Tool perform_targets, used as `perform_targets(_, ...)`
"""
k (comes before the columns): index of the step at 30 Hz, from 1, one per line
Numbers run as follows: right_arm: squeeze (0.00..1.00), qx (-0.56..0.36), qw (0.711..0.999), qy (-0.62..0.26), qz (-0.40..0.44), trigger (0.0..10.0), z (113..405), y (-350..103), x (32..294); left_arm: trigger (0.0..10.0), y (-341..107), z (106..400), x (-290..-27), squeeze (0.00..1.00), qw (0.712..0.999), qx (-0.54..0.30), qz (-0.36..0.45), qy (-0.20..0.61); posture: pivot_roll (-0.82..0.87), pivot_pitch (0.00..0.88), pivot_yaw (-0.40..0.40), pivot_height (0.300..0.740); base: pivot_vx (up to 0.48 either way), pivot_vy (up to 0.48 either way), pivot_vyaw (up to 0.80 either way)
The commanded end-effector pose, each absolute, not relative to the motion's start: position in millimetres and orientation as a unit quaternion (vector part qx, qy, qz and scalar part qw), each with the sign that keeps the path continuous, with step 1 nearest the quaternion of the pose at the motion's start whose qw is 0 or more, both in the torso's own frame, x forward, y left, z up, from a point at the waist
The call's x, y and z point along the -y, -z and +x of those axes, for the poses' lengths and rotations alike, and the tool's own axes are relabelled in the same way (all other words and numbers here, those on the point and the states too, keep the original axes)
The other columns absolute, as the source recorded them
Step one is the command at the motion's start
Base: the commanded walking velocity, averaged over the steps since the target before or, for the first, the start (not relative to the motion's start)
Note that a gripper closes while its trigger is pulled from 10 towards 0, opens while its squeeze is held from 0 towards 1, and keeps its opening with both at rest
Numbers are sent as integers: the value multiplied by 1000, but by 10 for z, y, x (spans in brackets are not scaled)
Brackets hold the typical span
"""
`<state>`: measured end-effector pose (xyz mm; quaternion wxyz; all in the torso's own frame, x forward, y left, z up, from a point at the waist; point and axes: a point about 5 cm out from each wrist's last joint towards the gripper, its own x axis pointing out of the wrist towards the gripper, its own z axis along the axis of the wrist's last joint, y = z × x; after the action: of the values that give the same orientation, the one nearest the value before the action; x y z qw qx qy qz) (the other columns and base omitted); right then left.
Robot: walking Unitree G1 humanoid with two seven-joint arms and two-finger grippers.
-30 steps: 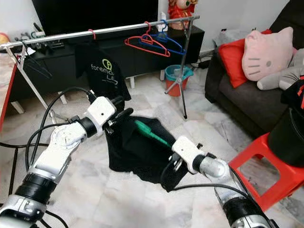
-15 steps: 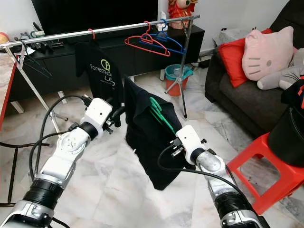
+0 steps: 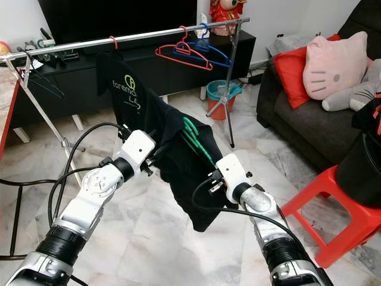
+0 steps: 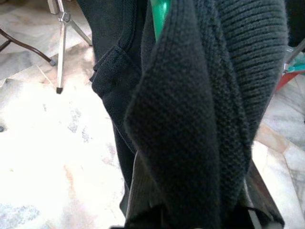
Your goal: Hang hanger
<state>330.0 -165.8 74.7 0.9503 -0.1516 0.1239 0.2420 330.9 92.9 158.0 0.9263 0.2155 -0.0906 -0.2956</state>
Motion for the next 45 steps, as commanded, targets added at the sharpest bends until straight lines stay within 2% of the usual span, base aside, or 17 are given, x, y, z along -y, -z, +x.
perform_targets(1, 0, -83, 955, -247, -140, 0, 3389, -942, 1594, 10000, -1579, 3329, -916, 0, 924, 92, 225, 295, 47, 0, 6, 740, 0, 0, 0)
perform_targets(4, 0, -76, 944, -286, -148, 0, 3375, -965, 1494, 10000, -1573, 3359, -929, 0, 925, 91, 230, 289, 47, 0, 6, 740, 0, 0, 0)
perform_targets(11, 0, -69, 936, -313, -142, 0, 3363, -1003, 1417, 10000, -1567, 3445, -955, 0, 936, 86, 231, 251, 46, 0, 1, 740, 0, 0, 0)
perform_targets(19, 0, -70, 932, -326, -143, 0, 3321, -997, 1421, 10000, -1554, 3568, -1131, 0, 945, 74, 279, 157, 47, 0, -3, 740, 0, 0, 0)
perform_targets(24, 0, -72, 932, -324, -144, 0, 3321, -993, 1432, 10000, -1587, 3623, -1320, 0, 948, 69, 304, 62, 51, 0, -6, 740, 0, 0, 0)
perform_targets(28, 0, -75, 931, -326, -144, 0, 3317, -984, 1420, 10000, -1582, 3629, -1312, 0, 949, 71, 302, 61, 53, 0, -8, 740, 0, 0, 0)
perform_targets(29, 0, -74, 931, -327, -144, 0, 3318, -986, 1416, 9373, -1570, 3628, -1307, 0, 951, 68, 295, 65, 52, 0, -8, 740, 0, 0, 0)
perform_targets(30, 0, -74, 931, -327, -144, 0, 3318, -987, 1416, 9373, -1566, 3629, -1306, 0, 952, 67, 291, 65, 52, 0, -8, 740, 0, 0, 0)
perform_targets(31, 0, -74, 931, -327, -144, 0, 3319, -989, 1415, 1725, -1566, 3628, -1306, 0, 953, 68, 289, 64, 51, 0, -7, 740, 0, 0, 0)
perform_targets(33, 0, -74, 931, -327, -144, 0, 3320, -991, 1416, 1725, -1568, 3628, -1305, 0, 953, 69, 289, 63, 51, 0, -7, 740, 0, 0, 0)
perform_targets(34, 0, -75, 930, -329, -145, 0, 3319, -989, 1418, 0, -1571, 3620, -1285, 0, 951, 73, 290, 73, 49, 0, -6, 740, 0, 0, 0)
perform_targets(45, 0, -105, 918, -343, -170, 0, 3260, -873, 1468, 0, -1610, 3631, -1311, 0, 959, 77, 263, 74, 55, 0, -6, 740, 0, 0, 0)
